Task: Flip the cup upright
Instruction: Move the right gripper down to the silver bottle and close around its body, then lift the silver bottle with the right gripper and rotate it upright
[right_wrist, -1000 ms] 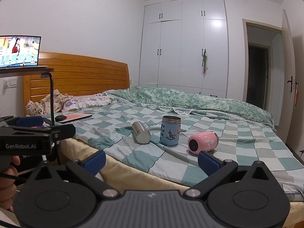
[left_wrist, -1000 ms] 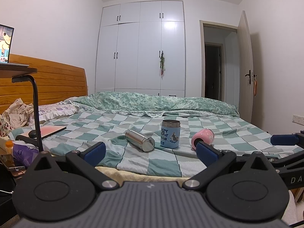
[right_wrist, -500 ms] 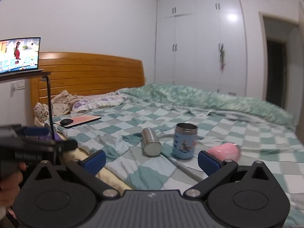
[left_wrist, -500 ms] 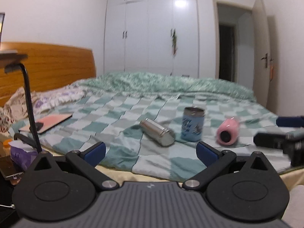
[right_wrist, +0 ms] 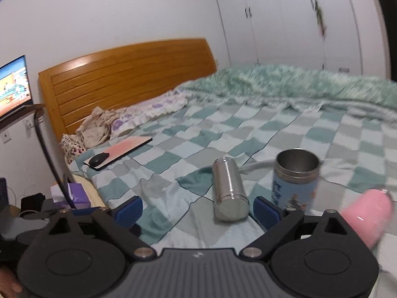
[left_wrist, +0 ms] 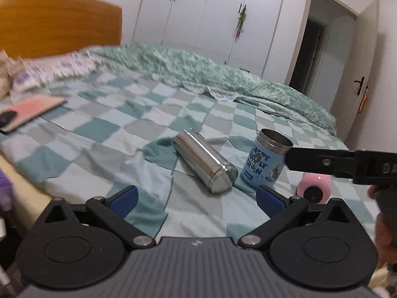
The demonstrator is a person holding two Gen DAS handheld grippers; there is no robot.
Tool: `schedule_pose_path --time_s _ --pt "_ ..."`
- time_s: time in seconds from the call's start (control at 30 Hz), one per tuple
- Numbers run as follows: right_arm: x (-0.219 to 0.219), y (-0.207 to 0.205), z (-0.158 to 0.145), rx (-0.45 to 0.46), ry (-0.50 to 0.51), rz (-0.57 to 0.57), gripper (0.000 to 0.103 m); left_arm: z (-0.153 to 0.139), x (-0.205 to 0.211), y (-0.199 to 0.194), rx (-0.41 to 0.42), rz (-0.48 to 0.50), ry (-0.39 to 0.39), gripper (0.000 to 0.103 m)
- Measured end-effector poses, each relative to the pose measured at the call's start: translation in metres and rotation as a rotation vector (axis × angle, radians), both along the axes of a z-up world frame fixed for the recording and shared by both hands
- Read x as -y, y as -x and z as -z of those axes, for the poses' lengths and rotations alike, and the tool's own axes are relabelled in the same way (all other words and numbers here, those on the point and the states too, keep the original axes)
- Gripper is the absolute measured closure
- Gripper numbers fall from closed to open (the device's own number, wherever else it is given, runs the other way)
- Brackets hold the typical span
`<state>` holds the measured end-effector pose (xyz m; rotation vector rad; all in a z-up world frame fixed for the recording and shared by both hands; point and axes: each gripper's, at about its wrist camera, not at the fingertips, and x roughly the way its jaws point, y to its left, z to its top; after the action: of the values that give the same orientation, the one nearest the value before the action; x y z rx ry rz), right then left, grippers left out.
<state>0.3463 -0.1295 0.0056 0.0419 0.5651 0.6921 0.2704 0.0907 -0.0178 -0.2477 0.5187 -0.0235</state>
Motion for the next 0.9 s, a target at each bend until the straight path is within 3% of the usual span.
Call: schedule_pose_path --time_s 0.07,0.3,0.47,0.63,0.77,0.83,0.9 --pt "-0.011 -0.025 0.001 -0.025 0.016 0.0 0.017 0.005 -0.007 -0.023 -0.021 0.019 0.046 0.0" --pt "-0.053 -0.123 0.013 -0.13 0.091 0.006 0.018 0.026 -0.025 -0.1 -0.067 0.064 0.173 0.0" --pt "-0.09 -0.184 0.033 -0.24 0.159 -0.011 0.017 0.044 -0.033 -0.151 -0.119 0.119 0.263 0.007" --pt "-0.13 -0.226 0.051 -0.278 0.293 -0.025 0.016 0.059 -0.033 -0.191 -0.153 0.13 0.28 0.015" --pt "-0.152 -0.251 0.067 -0.326 0.399 -0.057 0.018 0.073 -0.043 -0.214 -0.2 0.102 0.343 0.028" --pt "-0.16 -0.259 0.073 -0.364 0.418 -0.096 0.019 0.079 -0.044 -0.222 -0.216 0.12 0.366 0.029" --pt "-0.169 -0.265 0.08 -0.396 0.463 -0.139 0.029 0.085 -0.046 -0.227 -0.217 0.132 0.387 0.028"
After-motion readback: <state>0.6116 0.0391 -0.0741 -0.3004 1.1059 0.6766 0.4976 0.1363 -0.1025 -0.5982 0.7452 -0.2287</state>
